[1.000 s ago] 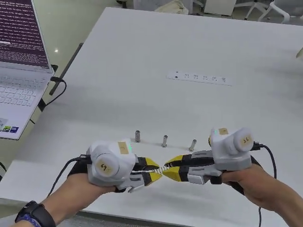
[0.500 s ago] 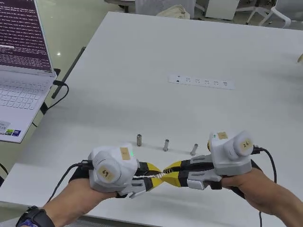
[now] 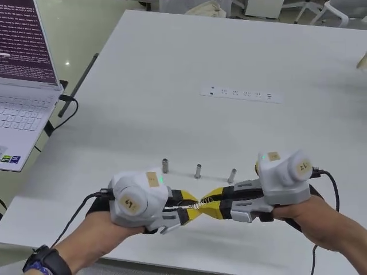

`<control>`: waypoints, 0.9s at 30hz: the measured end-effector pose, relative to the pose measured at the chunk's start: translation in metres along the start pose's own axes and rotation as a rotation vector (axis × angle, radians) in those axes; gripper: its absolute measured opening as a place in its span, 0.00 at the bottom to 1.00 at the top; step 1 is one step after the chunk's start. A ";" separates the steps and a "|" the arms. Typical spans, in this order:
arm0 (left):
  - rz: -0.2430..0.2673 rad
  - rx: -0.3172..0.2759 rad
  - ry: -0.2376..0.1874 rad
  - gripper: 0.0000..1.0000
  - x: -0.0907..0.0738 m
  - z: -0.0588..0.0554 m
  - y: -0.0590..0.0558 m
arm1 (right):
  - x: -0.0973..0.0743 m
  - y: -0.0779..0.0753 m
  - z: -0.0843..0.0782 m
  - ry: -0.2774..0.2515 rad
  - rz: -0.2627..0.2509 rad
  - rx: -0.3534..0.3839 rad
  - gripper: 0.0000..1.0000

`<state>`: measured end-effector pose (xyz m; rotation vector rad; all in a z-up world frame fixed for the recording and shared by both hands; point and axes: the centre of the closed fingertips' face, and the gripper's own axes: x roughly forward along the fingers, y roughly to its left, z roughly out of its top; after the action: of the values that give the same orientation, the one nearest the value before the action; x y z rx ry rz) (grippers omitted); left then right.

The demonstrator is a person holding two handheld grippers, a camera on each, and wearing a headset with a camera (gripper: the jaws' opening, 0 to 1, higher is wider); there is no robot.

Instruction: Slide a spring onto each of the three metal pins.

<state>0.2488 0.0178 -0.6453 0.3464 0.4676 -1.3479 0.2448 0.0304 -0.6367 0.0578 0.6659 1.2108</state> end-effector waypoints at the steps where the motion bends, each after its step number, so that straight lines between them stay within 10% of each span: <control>1: 0.000 0.001 0.000 0.03 0.000 0.001 0.000 | -0.001 0.000 0.001 -0.001 -0.003 -0.003 0.08; 8: -0.011 0.099 0.036 0.04 0.010 0.013 -0.002 | -0.010 -0.002 0.005 0.005 -0.017 -0.027 0.08; 27: -0.020 0.095 0.005 0.04 0.017 0.031 0.001 | -0.031 -0.006 0.015 -0.002 -0.055 -0.067 0.08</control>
<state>0.2565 -0.0122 -0.6277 0.4239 0.4128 -1.3915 0.2519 0.0058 -0.6128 -0.0159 0.6211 1.1790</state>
